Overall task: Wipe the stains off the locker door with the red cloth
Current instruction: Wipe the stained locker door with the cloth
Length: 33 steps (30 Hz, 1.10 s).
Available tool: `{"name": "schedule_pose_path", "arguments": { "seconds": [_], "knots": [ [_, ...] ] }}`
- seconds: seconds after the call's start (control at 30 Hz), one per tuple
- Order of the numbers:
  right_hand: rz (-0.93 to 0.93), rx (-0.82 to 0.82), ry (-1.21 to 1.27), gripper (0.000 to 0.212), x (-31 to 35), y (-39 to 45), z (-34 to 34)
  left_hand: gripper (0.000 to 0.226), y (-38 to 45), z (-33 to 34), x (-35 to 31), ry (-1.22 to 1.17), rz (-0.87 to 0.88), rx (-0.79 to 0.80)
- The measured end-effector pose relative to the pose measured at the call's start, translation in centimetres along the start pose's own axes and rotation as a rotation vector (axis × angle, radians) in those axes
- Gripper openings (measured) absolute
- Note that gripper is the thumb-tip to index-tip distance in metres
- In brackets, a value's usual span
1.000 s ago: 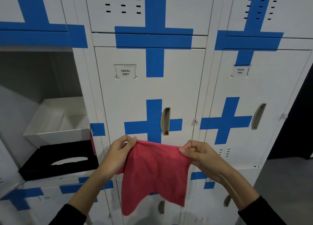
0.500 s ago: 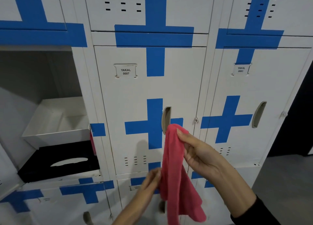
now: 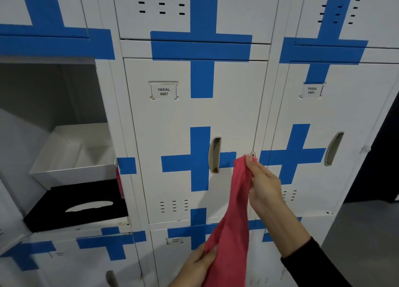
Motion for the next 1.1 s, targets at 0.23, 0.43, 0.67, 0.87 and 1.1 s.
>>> {"name": "schedule_pose_path", "arguments": {
  "seconds": [0.23, 0.43, 0.67, 0.87, 1.1],
  "knots": [
    [-0.651, 0.094, -0.305, 0.021, -0.1, -0.3, 1.7, 0.051, -0.2, -2.3, -2.1, -0.095, 0.105, -0.108],
    [-1.730, 0.589, -1.216, 0.035, 0.4, 0.5, 5.8, 0.022, 0.0, -1.7, -5.5, -0.190, 0.214, -0.045],
    [-1.915, 0.721, -1.691, 0.043, -2.4, 2.9, 4.1, 0.018, 0.3, -2.4, -6.7, -0.181, 0.273, -0.053],
    [-1.846, 0.847, -1.787, 0.048, -5.0, 4.3, 0.6, 0.019, 1.2, -2.9, -7.2, -0.165, 0.289, -0.065],
    [-1.742, 0.537, -1.724, 0.073, -2.3, 4.4, 3.6, 0.025, 2.2, -3.5, -9.0, -0.154, 0.346, -0.076]
  ]
}}
Point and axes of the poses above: each hand's wrist, its own y-axis towards the middle knuckle, its own z-axis out of the palm, x = y × z, the point moved 7 cm from there along y, towards the middle knuckle, and after that the axes turned 8 degrees about -z, right-handed, at the moved point
